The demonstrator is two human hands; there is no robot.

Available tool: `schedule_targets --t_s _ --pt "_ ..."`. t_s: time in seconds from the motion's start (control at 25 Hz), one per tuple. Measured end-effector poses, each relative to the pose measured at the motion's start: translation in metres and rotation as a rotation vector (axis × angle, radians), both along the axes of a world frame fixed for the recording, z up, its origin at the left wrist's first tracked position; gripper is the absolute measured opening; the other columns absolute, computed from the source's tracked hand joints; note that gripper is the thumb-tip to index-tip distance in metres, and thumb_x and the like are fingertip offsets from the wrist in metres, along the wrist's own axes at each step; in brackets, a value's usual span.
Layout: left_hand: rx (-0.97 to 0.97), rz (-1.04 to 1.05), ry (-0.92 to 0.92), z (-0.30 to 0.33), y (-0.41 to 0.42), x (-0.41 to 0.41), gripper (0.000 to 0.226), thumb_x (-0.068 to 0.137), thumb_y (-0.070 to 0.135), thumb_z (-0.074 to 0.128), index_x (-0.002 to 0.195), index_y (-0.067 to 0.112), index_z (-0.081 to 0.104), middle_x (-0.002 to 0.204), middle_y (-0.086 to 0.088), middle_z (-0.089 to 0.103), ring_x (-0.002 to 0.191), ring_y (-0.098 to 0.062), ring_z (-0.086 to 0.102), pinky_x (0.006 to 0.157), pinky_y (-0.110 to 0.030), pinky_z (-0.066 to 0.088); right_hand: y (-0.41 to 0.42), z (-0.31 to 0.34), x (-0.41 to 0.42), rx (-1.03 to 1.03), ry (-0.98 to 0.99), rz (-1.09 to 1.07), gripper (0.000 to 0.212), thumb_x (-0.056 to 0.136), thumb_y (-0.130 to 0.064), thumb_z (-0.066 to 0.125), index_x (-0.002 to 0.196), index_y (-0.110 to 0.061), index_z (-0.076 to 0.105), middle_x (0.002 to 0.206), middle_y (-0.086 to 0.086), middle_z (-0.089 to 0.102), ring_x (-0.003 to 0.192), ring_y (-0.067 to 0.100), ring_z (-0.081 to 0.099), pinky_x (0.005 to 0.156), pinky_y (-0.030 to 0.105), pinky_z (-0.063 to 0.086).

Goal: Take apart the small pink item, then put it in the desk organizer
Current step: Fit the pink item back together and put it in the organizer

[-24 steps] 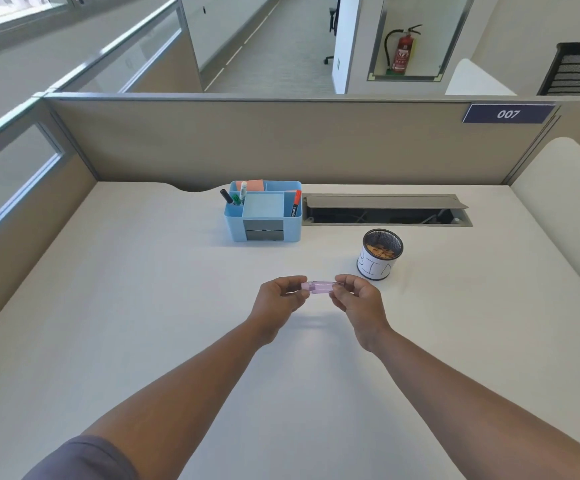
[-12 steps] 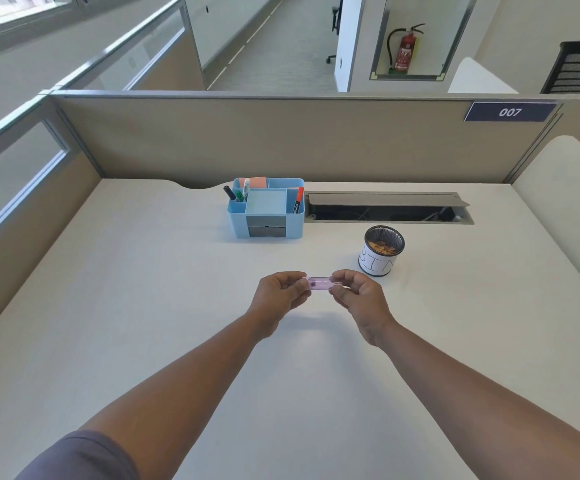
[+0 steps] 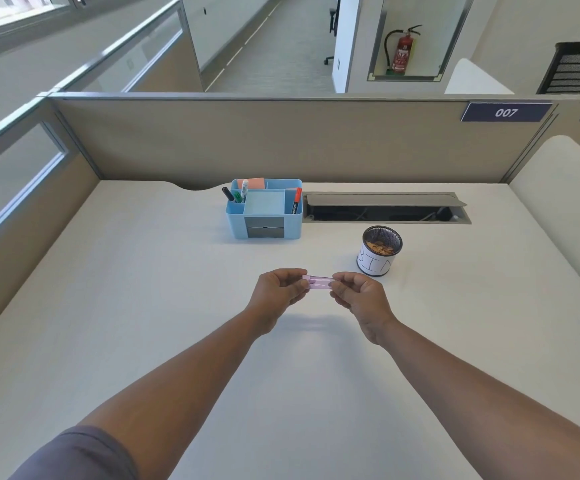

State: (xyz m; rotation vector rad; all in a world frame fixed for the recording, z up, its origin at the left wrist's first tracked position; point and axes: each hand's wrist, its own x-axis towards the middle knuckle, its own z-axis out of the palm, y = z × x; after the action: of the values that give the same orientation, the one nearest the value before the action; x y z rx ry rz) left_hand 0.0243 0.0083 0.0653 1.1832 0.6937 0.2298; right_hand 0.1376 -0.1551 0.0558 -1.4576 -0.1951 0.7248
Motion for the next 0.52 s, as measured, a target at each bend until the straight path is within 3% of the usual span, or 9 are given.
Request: schedule_targets --t_s 0.36,0.52 --pt "0.067 -0.027 0.024 0.003 0.002 0.002 0.019 0.090 -0.002 0.073 0.109 0.003 0.073 0.110 -0.019 0.076 0.097 -0.027 0.074 0.087 -0.027 0.061 0.004 0.007 0.007 0.005 0.071 0.028 0.014 0.085 0.001 0.076 0.095 -0.007 0.073 0.084 0.006 0.076 0.081 0.022 0.069 0.077 0.024 0.059" --pt "0.146 -0.056 0.060 0.002 0.010 0.006 0.017 0.091 0.001 0.072 0.101 0.014 0.076 0.106 -0.012 0.079 0.102 -0.028 0.074 0.089 -0.028 0.060 0.008 0.007 0.015 -0.094 -0.029 0.127 0.013 0.082 -0.003 0.080 0.091 -0.008 0.073 0.086 0.006 0.073 0.081 0.019 0.065 0.082 0.027 0.056"
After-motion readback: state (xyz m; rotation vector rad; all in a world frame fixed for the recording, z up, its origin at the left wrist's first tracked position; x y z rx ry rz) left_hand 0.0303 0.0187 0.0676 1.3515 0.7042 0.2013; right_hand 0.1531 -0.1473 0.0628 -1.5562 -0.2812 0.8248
